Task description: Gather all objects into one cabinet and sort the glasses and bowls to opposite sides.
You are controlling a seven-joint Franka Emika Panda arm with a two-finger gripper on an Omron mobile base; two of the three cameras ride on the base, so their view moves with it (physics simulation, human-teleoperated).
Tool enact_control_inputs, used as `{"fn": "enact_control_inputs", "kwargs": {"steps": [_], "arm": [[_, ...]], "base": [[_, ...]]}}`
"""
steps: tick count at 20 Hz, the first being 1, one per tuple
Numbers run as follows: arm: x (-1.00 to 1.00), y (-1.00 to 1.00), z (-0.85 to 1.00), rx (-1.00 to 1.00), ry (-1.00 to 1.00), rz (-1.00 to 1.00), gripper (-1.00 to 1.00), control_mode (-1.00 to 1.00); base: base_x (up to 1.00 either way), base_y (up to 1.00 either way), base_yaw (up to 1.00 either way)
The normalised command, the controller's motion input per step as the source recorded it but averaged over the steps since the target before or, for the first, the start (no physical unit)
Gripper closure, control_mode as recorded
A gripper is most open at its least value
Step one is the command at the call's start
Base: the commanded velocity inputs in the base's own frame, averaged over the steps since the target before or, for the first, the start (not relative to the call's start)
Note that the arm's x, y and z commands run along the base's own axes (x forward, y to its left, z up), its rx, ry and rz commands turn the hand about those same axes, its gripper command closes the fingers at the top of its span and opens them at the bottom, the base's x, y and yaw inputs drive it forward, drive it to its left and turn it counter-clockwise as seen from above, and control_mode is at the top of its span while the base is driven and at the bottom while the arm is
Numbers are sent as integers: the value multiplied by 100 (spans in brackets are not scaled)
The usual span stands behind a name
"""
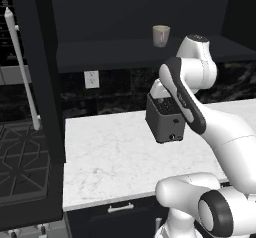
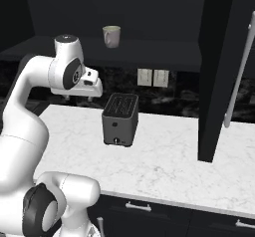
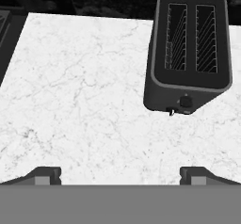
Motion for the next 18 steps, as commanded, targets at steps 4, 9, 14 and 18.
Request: {"fn": "enact_control_inputs", "kwargs": {"steps": [4, 9, 14, 18], "arm": [[0, 0, 0, 0, 0, 0, -100, 100], [0, 0, 0, 0, 0, 0, -100, 100], [0, 0, 23, 0, 0, -8, -100, -100], [0, 0, 62, 0, 0, -13, -100, -100]], "base": [[0, 0, 0], [0, 0, -4], [0, 0, -4], [0, 0, 0]]}}
